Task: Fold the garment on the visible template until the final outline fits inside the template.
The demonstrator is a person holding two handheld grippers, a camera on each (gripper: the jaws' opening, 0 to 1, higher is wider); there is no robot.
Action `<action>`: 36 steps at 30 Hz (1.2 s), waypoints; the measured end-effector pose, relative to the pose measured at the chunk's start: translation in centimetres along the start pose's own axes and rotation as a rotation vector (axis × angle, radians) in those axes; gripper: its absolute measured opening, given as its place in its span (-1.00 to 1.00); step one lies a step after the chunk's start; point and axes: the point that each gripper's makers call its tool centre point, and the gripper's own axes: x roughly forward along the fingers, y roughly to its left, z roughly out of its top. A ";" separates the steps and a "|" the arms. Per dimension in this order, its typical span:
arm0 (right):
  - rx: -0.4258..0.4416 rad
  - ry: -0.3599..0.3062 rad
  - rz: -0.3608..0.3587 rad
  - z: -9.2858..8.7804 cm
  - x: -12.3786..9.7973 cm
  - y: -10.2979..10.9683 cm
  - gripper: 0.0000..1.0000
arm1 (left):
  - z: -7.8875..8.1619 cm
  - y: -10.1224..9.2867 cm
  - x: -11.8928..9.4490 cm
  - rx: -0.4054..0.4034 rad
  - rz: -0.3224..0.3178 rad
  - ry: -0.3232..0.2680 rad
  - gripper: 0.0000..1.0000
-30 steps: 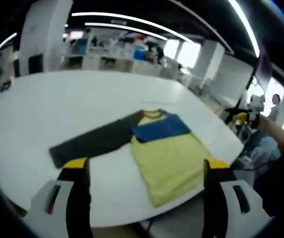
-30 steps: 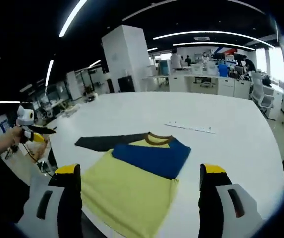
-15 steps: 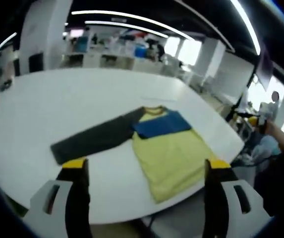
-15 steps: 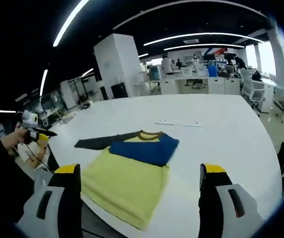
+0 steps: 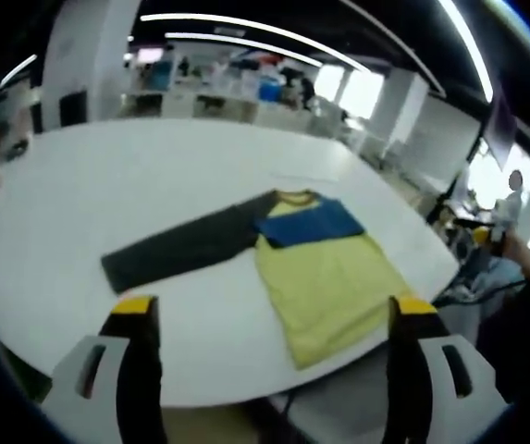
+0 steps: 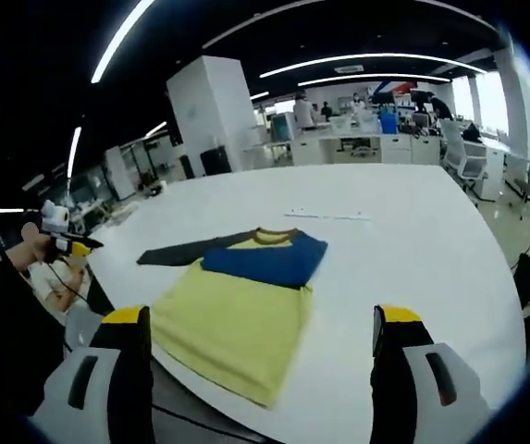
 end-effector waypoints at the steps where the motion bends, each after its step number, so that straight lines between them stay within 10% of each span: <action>1: -0.001 -0.002 0.000 0.0 0.0 0.0 0.99 | 0.0 0.0 0.0 0.000 0.001 -0.001 0.99; 15: 0.012 0.014 0.005 -0.7 0.8 0.5 0.99 | -0.1 2.4 0.1 0.002 0.015 0.014 0.99; 36: 0.037 0.034 -0.027 -1.2 1.8 -0.3 0.99 | 1.7 11.5 2.7 -0.098 0.109 0.025 0.76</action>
